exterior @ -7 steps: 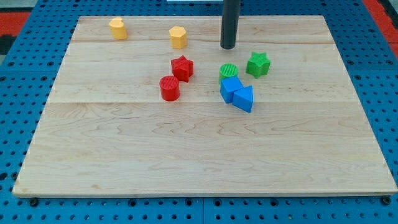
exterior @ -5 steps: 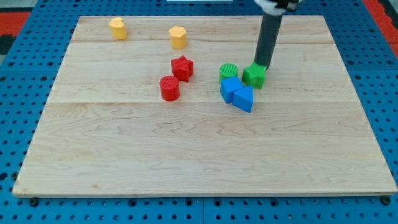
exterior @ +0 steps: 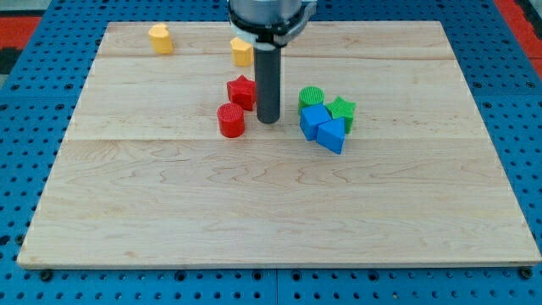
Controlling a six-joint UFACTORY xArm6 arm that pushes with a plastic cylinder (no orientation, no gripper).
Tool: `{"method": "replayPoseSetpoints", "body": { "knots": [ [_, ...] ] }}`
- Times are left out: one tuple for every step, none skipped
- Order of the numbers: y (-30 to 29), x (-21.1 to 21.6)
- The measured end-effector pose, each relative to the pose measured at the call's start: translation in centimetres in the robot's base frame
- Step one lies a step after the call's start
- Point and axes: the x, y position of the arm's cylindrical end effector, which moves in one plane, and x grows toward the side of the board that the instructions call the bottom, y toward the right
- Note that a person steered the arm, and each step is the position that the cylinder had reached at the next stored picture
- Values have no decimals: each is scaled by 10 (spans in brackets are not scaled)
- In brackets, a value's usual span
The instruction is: Slide the red star to the bottom right of the yellow heart
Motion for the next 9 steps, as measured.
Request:
{"method": "replayPoseSetpoints", "body": {
  "knots": [
    [-62, -52],
    [-99, -90],
    [-73, -57],
    [-47, -40],
    [-60, -100],
    [-73, -123],
    [-60, -108],
    [-15, -149],
    [-41, -160]
  ]
}}
